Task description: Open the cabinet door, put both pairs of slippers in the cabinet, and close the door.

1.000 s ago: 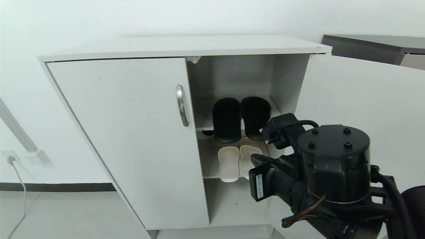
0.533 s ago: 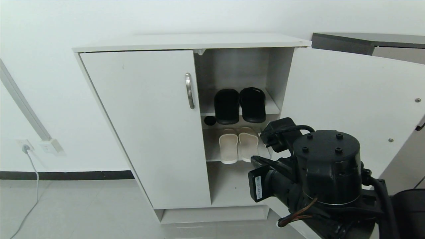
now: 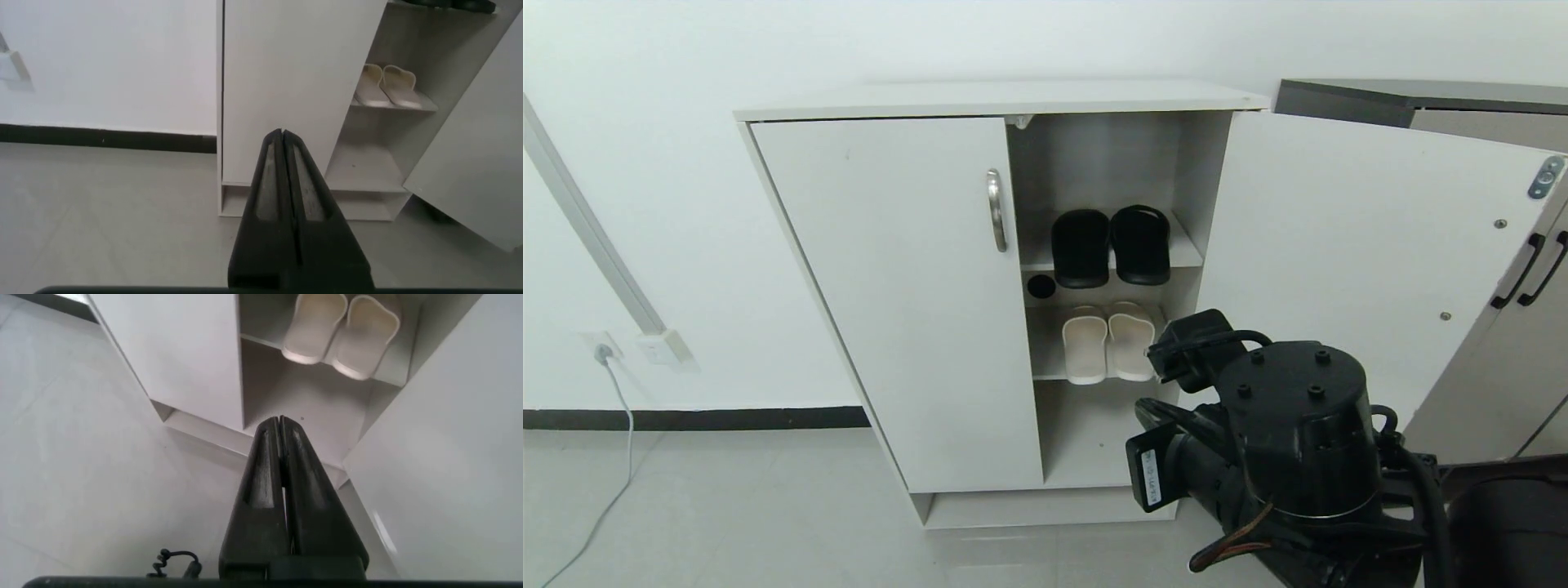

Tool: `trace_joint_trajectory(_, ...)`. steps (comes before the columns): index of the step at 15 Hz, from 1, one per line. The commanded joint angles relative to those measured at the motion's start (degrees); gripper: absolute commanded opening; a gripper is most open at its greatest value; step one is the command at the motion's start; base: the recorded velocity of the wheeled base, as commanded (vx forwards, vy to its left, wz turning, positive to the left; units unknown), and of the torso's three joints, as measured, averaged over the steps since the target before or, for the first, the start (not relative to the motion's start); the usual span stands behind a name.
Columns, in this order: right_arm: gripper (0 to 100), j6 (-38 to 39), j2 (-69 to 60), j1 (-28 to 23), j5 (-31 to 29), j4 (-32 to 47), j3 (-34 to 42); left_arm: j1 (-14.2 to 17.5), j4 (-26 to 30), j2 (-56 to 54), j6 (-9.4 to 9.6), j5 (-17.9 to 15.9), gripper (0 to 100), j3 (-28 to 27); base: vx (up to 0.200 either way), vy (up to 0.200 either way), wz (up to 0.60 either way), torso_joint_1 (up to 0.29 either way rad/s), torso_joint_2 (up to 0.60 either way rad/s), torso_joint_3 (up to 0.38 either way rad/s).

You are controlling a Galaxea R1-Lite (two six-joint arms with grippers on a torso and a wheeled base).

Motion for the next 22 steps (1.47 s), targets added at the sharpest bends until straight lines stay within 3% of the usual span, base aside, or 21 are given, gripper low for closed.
trace_joint_trajectory(1, 0, 0.0, 0.5, 0.0, 0.0, 0.0, 0.1, 0.0, 0.0, 0.0, -0.01, 0.0, 0, 0.0, 0.000, 0.000, 0.00, 0.000, 0.00, 0.000)
trace_joint_trajectory(13, 0, 0.0, 0.6, -0.4, 0.0, 0.0, 0.2, 0.0, 0.0, 0.0, -0.01, 0.0, 0, 0.0, 0.000, 0.000, 0.00, 0.000, 0.00, 0.000)
trace_joint_trajectory(22, 0, 0.0, 1.2, -1.0, -0.1, 0.1, 0.1, 0.0, 0.0, 0.0, -0.01, 0.0, 0, 0.0, 0.000, 0.000, 0.00, 0.046, -0.38, -0.334)
